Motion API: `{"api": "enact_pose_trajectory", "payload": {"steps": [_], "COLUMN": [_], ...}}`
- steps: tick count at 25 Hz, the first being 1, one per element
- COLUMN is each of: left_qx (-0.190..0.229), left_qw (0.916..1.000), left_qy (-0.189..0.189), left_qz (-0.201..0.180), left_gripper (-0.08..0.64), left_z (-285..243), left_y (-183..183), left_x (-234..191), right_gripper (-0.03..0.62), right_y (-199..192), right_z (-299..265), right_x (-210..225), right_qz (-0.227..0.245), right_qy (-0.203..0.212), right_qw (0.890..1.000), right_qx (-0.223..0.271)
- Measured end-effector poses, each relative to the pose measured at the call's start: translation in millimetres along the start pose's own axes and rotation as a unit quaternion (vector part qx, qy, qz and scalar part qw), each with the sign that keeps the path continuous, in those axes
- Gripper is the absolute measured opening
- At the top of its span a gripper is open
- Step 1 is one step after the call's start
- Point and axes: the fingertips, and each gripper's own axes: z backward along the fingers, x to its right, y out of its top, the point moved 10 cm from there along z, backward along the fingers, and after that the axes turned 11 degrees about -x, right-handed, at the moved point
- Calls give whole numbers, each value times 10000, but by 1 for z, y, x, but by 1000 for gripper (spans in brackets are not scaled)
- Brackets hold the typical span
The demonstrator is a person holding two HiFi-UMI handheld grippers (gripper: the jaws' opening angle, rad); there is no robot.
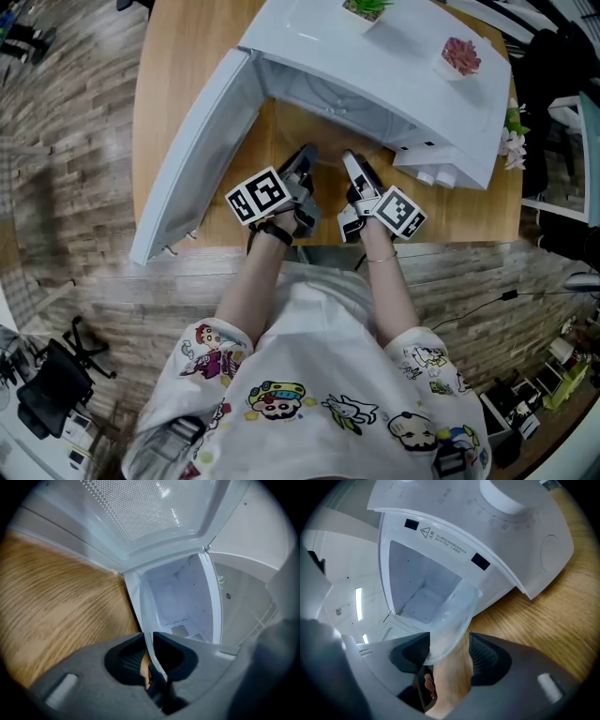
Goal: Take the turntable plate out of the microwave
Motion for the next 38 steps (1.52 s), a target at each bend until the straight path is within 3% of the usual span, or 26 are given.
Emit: {"api": "enact_pose_trajectory", "payload": {"steps": [15, 21, 26, 31, 38], "left_qx": [-17, -29, 5, 155, 126], "left_qw": [9999, 9999, 10000, 9996, 9999], "left_qy": [30, 44, 36, -145, -23], "left_qz": [139, 131, 91, 178, 101], "left_gripper": [51, 52, 60, 94, 105], "left_z": [-1, -1, -1, -3, -19], "left_y": [-5, -5, -3, 6, 30], "left_x": [-3, -4, -6, -8, -9], "right_gripper": [225, 120, 88, 72, 69], "right_y": [15, 13, 11, 10, 11], "right_z": [-27, -30, -30, -29, -28], "right_x": [4, 6, 9, 9, 11], "right_qz": [-859, -998, -1350, -1385, -1385], "right_qy": [236, 170, 382, 517, 563], "right_qw": [9959, 9944, 9893, 9879, 9878], "right_qx": [148, 304, 397, 478, 445]}}
